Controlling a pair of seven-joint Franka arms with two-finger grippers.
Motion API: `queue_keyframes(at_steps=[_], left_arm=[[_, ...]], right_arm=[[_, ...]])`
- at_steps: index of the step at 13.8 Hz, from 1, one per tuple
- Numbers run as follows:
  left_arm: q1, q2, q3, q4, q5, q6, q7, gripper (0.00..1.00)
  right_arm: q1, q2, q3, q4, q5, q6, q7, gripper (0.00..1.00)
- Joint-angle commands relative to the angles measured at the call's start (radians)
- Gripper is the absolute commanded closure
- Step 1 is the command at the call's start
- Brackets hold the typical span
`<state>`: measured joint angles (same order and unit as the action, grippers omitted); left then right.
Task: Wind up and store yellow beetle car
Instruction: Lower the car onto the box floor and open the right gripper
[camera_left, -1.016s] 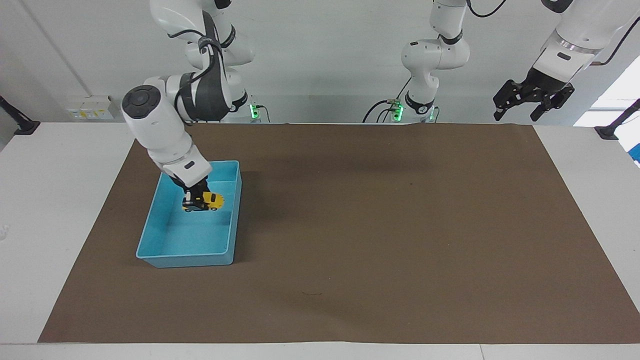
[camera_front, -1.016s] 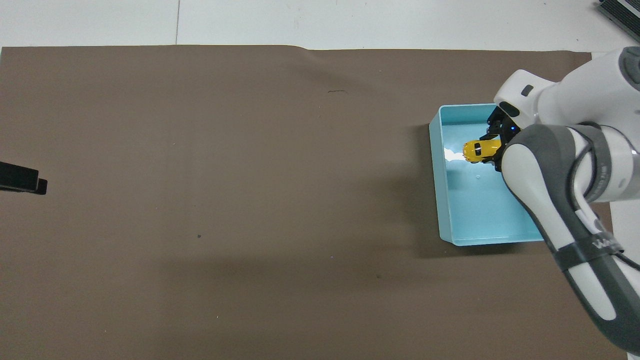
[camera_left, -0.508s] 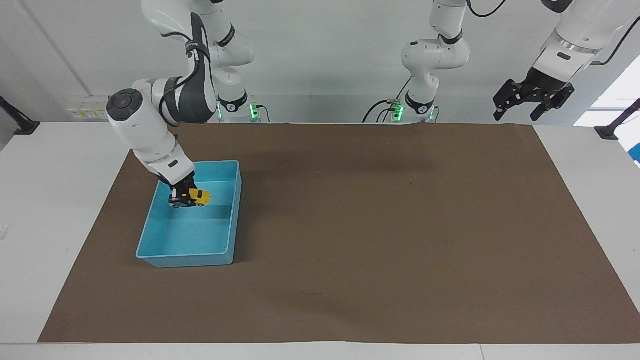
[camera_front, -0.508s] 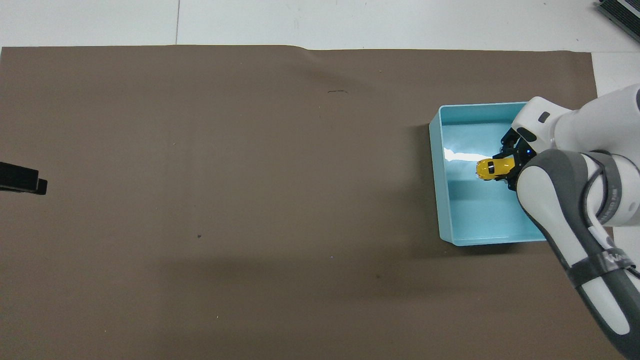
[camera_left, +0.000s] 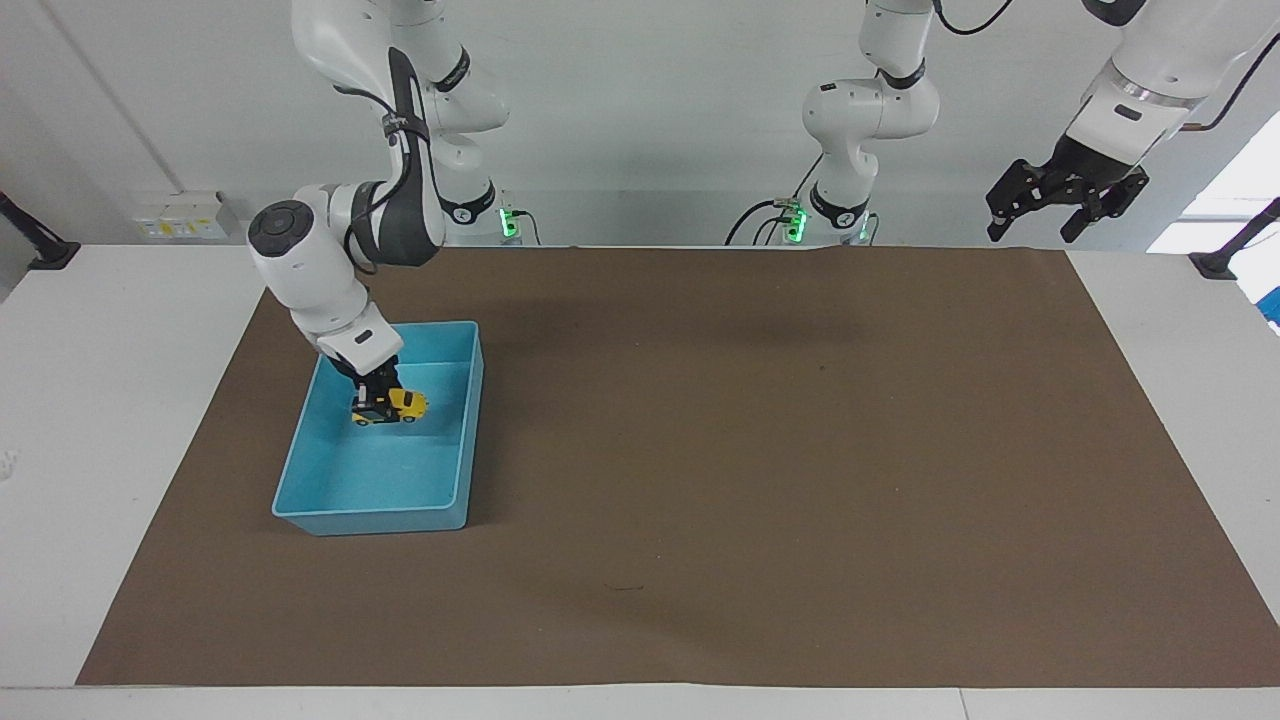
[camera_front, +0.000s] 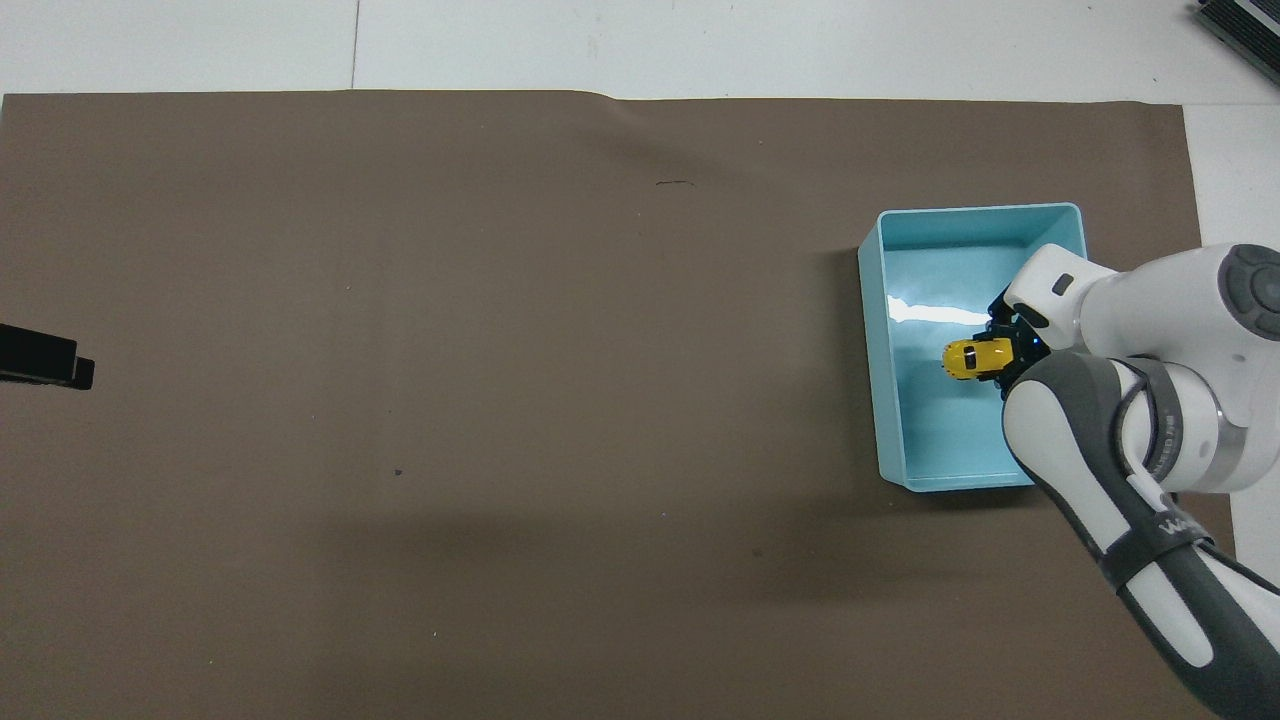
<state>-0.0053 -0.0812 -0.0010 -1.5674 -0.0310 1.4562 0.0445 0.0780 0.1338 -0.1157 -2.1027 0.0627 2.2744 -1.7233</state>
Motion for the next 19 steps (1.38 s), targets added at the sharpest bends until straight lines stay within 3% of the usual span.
queue_keyframes(at_steps=[1, 5, 15, 16, 17, 18, 19], left_arm=[[0.008, -0.009, -0.004, -0.008, 0.016, -0.01, 0.011, 0.0], [0.008, -0.009, -0.004, -0.008, 0.016, -0.01, 0.011, 0.0], [0.008, -0.009, -0.004, -0.008, 0.016, -0.01, 0.011, 0.0], [0.008, -0.009, -0.004, -0.008, 0.016, -0.01, 0.011, 0.0], [0.008, -0.009, -0.004, -0.008, 0.016, -0.01, 0.011, 0.0], [0.008, -0.009, -0.004, -0.008, 0.016, -0.01, 0.011, 0.0], [0.008, -0.009, -0.004, -0.008, 0.016, -0.01, 0.011, 0.0]], right_arm=[[-0.014, 0.004, 0.008, -0.054, -0.006, 0.072, -0.027, 1.0], [-0.015, 0.053, 0.008, -0.08, -0.006, 0.148, -0.03, 1.0], [-0.01, 0.095, 0.008, -0.08, -0.004, 0.186, -0.028, 1.0], [-0.009, 0.095, 0.008, -0.08, -0.004, 0.186, -0.028, 0.96], [-0.009, 0.093, 0.008, -0.08, -0.004, 0.186, -0.022, 0.71], [-0.006, 0.095, 0.008, -0.08, -0.004, 0.185, -0.007, 0.24], [-0.007, 0.096, 0.008, -0.074, -0.004, 0.175, -0.007, 0.0]])
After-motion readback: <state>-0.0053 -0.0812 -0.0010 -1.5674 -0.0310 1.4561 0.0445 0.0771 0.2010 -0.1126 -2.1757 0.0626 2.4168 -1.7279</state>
